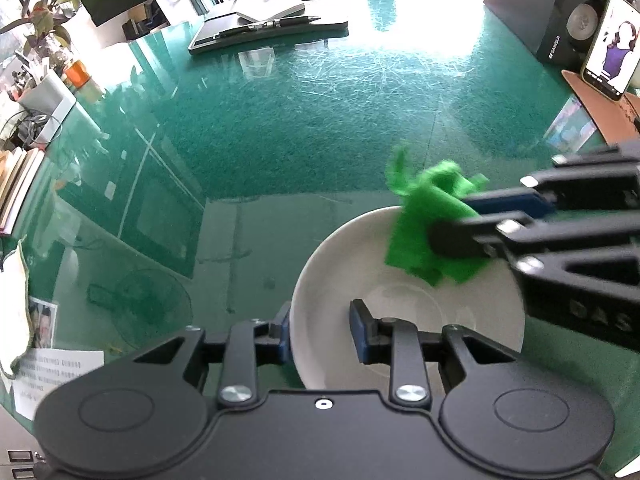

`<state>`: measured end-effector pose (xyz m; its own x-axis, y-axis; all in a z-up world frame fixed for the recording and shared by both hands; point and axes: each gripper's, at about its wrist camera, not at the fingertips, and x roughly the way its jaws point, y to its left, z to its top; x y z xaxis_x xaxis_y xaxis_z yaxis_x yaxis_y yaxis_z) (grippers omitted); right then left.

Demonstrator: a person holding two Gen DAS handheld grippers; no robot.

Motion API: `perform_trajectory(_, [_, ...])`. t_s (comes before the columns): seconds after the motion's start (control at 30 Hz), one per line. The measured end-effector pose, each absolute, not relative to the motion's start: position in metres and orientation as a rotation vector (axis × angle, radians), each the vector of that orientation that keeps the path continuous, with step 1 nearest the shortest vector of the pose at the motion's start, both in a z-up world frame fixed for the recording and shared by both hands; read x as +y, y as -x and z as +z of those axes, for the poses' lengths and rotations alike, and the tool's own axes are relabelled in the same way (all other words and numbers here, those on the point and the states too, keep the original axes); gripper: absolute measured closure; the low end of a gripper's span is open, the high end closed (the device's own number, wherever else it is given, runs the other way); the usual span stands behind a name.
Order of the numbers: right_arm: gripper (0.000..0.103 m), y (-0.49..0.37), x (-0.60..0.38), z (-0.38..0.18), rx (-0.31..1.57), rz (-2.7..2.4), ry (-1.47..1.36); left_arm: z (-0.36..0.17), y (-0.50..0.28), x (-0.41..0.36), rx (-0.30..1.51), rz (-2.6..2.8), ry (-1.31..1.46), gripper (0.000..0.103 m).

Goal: Clean bowl
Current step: 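Hold the bowl with the left tool while the right tool wipes the cloth along the rim, then hold the bowl with the left tool while the right tool sweeps the cloth across the inside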

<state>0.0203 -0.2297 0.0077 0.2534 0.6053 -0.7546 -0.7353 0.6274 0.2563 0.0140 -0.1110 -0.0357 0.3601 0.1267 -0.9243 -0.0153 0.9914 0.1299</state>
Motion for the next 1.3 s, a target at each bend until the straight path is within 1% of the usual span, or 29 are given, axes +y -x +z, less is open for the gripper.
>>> perform_trajectory(0.13, [0.086, -0.022, -0.225, 0.007, 0.934, 0.929, 0.185, -0.036, -0.014, -0.111, 1.199, 0.093, -0.104, 0.074])
perform_trajectory(0.33, [0.087, -0.008, -0.249, 0.005, 0.959, 0.889, 0.128, -0.035, -0.013, -0.112, 1.197, 0.091, -0.102, 0.073])
perform_trajectory(0.43, [0.081, 0.006, -0.262, 0.004, 0.983, 0.876, 0.072, -0.035, -0.014, -0.113, 1.196, 0.085, -0.109, 0.071])
perform_trajectory(0.53, [0.079, 0.019, -0.270, 0.004, 0.995, 0.870, 0.035, -0.035, -0.013, -0.115, 1.194, 0.080, -0.118, 0.069])
perform_trajectory(0.63, [0.080, 0.019, -0.273, 0.004, 1.003, 0.866, 0.003, -0.035, -0.013, -0.116, 1.194, 0.079, -0.129, 0.069])
perform_trajectory(0.77, [0.086, 0.001, -0.260, 0.004, 0.979, 0.875, 0.063, -0.035, -0.013, -0.118, 1.192, 0.075, -0.137, 0.070])
perform_trajectory(0.9, [0.086, -0.016, -0.238, 0.006, 0.954, 0.914, 0.121, -0.035, -0.012, -0.118, 1.191, 0.073, -0.143, 0.070])
perform_trajectory(1.03, [0.082, -0.024, -0.216, 0.008, 0.920, 0.949, 0.181, -0.035, -0.011, -0.119, 1.189, 0.075, -0.146, 0.072])
perform_trajectory(1.3, [0.085, -0.012, -0.248, 0.006, 0.958, 0.893, 0.128, -0.035, -0.011, -0.117, 1.189, 0.076, -0.141, 0.072])
